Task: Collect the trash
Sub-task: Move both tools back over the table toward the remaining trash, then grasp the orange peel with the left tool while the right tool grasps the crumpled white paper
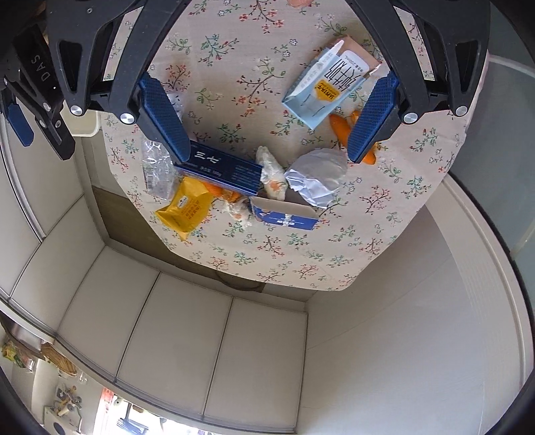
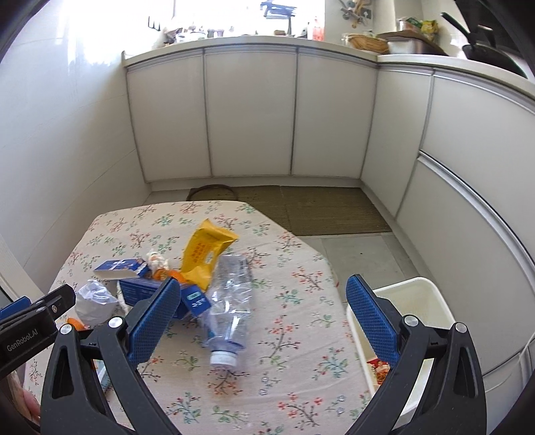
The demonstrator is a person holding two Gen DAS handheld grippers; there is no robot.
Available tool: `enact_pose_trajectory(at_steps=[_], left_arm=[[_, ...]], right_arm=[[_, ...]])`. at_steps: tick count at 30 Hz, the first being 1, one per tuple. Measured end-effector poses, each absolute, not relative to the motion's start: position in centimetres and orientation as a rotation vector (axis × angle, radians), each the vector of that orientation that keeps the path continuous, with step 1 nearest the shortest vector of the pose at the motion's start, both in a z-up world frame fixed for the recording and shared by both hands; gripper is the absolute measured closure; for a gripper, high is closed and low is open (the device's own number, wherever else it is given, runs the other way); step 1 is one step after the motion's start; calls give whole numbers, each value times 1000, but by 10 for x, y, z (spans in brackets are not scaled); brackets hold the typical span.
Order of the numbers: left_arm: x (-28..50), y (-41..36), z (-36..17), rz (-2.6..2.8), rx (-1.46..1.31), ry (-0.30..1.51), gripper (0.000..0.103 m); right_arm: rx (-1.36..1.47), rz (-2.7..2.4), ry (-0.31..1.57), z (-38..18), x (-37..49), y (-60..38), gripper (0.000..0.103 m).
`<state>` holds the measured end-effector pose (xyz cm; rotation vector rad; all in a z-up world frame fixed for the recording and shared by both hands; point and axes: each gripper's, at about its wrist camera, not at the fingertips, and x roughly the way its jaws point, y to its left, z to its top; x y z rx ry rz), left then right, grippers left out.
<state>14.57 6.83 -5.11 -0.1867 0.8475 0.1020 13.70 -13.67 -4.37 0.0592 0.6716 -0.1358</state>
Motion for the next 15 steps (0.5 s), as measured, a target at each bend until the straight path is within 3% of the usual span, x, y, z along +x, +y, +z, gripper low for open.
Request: enact_pose_trajectory(at_steps=[7, 15], left_arm=[[162, 114, -82, 136, -241, 975, 13], [185, 159, -140, 212, -318, 1177, 22]], right_arm=[[44, -93, 703, -56, 147, -108, 7], [46, -67, 754, -67, 157, -99, 7]])
